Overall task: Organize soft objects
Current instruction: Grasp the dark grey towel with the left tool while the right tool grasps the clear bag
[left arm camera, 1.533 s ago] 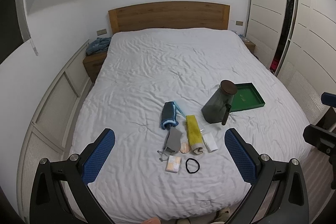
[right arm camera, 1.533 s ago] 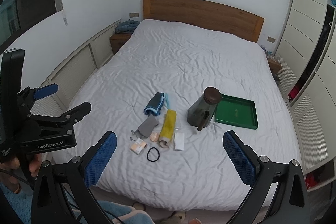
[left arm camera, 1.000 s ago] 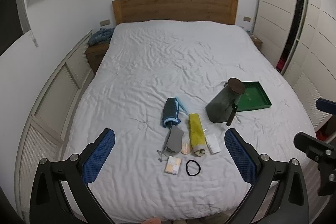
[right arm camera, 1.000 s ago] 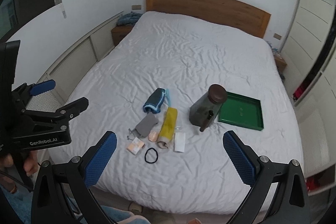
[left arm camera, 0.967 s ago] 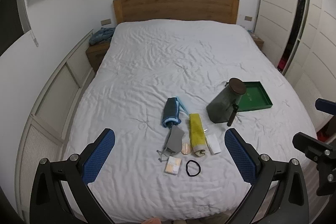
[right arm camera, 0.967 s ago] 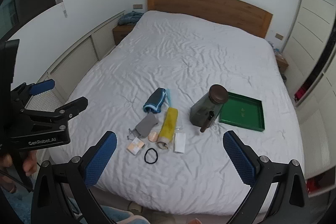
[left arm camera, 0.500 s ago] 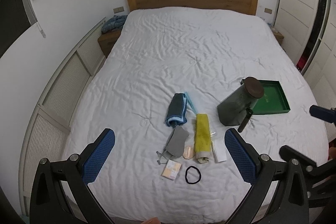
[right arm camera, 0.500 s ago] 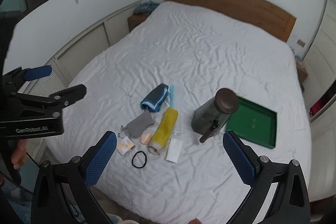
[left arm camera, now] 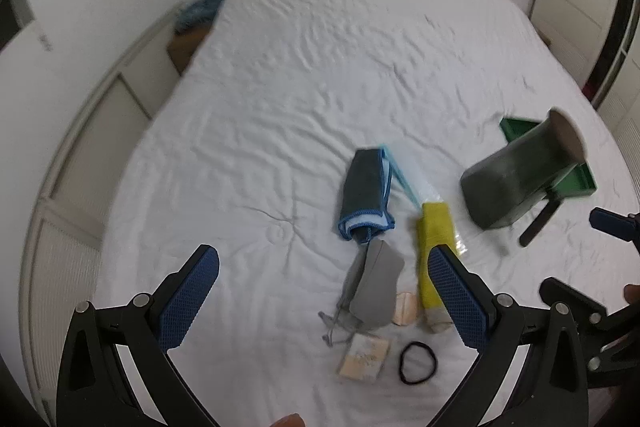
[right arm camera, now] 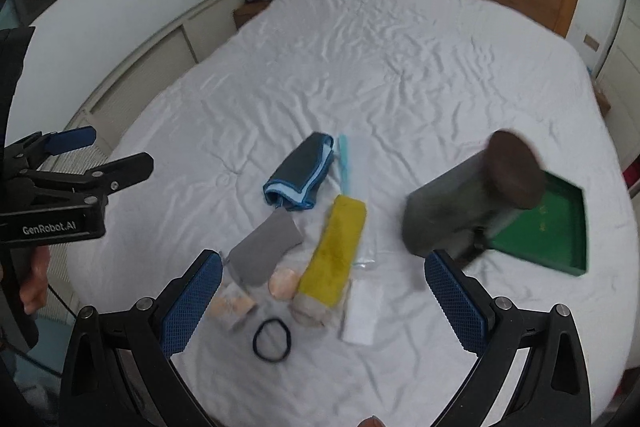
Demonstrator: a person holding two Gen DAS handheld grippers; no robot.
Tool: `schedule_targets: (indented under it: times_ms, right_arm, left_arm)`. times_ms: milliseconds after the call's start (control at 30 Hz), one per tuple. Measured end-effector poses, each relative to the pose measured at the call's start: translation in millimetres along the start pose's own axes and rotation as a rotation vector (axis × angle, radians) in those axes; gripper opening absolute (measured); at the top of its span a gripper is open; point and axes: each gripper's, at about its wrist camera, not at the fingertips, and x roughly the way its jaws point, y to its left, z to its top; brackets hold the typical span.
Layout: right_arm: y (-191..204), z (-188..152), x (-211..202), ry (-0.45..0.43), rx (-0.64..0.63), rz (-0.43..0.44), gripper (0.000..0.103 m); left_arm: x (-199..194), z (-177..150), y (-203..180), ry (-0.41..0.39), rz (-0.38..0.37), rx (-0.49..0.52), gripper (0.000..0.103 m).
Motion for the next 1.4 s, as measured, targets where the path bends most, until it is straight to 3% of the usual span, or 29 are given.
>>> schedule_targets:
  times_ms: [100,267,533,633,900,1100,1167,1267,1400]
  right_arm:
    - [-1,7,59,0.020,0.028,0.002,0.103]
    - [-7,28,146,0.039,0.006,-0.072,0.103]
    - [-26,60,245,0.087,-0.034,-0.133,0.103]
    - [-29,52,263,0.113,-0.029,-0.119,0.102]
    - [-21,-8,268,0.160,0.002,-0.027,0.101]
    - [-35,9,293,0.107,0.015,-0.056,0.099]
    - [-43,17,303,0.102,0.005,-0.065,0.093]
    - [-47,30,325,0.116,-0.016,-0.079,0.084]
    - [-47,40,357,0.160,-0.033,-0.086,0.081]
  left_arm:
    - [50,6,-6,0.030,-0.027,0.049,0.102]
    - [121,23,-17,0.065,-0.046,0.079,0.102]
    - [192,46,-36,0.122,-0.071,0.105,0.102]
    - [203,49,-39,0.128,-0.078,0.116,0.102]
    - [200,26,-41,0.145,-0.129,0.144,0.102]
    - [224,42,-60,0.135,-0.090,0.192,0.102]
    - [234,47,-64,0.146,-0.078,0.197,0.102]
    - [250,53,-69,0.177,-0.078,0.201,0.102]
    - [271,59,-70,0.219,-0.082,0.190,0.101]
